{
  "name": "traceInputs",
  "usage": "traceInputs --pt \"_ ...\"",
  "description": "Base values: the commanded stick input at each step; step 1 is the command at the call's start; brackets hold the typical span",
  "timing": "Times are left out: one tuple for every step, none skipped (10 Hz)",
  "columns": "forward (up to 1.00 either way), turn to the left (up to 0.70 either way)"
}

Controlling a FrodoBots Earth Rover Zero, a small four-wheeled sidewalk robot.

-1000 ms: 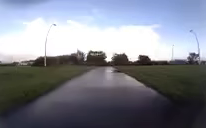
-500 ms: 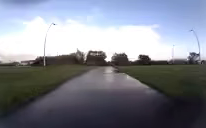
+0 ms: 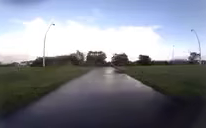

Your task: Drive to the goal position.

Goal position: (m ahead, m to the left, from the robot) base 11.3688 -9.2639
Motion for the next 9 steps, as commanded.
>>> traceInputs --pt "0.45 0.0" --pt "0.45 0.0" --pt "0.45 0.0" --pt "0.45 0.0" --pt "0.45 0.0" --pt "0.45 0.0" --pt "0.45 0.0" --pt "0.45 0.0" --pt "0.45 0.0"
